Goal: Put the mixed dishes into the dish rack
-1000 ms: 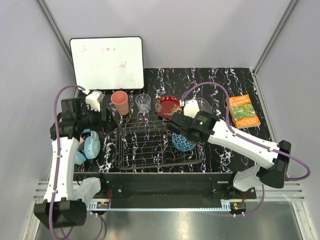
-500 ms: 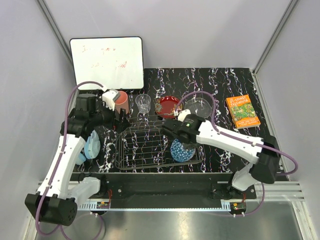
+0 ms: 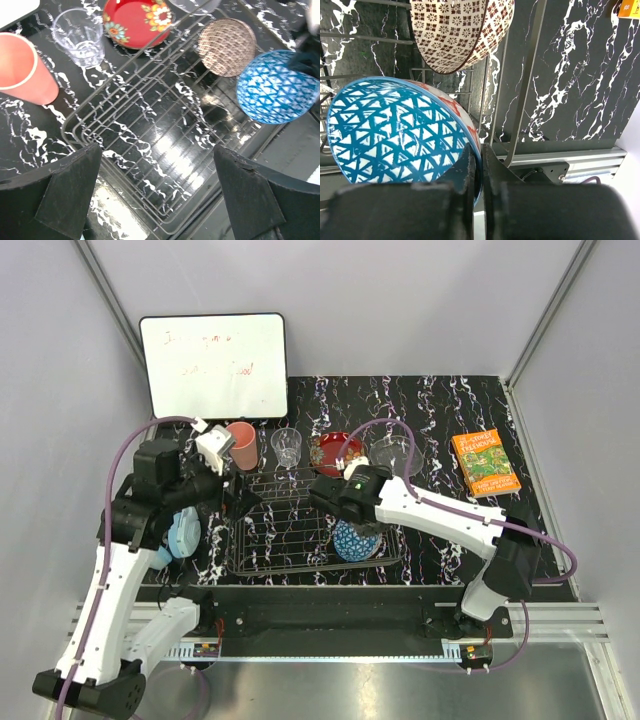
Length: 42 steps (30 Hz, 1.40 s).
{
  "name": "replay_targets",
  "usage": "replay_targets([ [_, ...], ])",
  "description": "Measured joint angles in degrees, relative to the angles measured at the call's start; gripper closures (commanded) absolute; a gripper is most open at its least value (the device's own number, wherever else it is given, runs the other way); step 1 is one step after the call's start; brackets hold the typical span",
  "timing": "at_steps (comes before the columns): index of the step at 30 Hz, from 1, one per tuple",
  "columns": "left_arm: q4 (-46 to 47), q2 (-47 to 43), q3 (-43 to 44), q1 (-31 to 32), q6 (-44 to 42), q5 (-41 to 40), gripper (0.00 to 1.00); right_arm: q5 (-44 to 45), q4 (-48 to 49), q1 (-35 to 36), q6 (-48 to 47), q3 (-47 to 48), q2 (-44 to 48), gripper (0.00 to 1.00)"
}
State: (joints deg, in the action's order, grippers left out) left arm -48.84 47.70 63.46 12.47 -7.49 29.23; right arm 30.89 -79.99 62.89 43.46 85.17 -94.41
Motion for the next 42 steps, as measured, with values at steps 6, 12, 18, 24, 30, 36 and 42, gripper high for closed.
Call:
replay_targets([
  [6, -4.5, -0.6, 3.8, 0.8, 0.0, 2.2, 0.01, 0.1, 0.8, 0.0, 2.4, -3.5, 0.1, 0.53],
  [12, -5.7, 0.2, 6.5, 3.3, 2.1, 7.0, 0.01, -0.4, 1.8, 0.1, 5.5, -5.5, 2.5, 0.34],
  [18, -6.0, 4.6, 8.0, 9.2, 3.6, 8.3, 0.01, -0.3, 2.3, 0.1, 8.0, -2.8, 11.0, 0.34],
  [24, -7.0, 12.3, 11.7, 17.3, 3.6, 7.4, 0.01, 1.5, 2.8, 0.1, 12.4, 1.1, 23.2, 0.31],
  [30, -7.3, 21.0, 20.1, 31.4, 1.1, 3.9, 0.01, 6.8, 2.8, 0.2, 19.5, 0.2, 35.5, 0.32],
  [36, -8.0, 29.9, 24.0, 51.9, -9.3, -11.1, 0.01, 11.9, 2.5, 0.2, 28.6, -4.4, 45.3, 0.35],
  [42, -8.6, 34.8, 23.2, 58.1, -19.2, -22.9, 0.01, 15.9, 2.1, 0.2, 33.8, -7.5, 49.7, 0.38],
])
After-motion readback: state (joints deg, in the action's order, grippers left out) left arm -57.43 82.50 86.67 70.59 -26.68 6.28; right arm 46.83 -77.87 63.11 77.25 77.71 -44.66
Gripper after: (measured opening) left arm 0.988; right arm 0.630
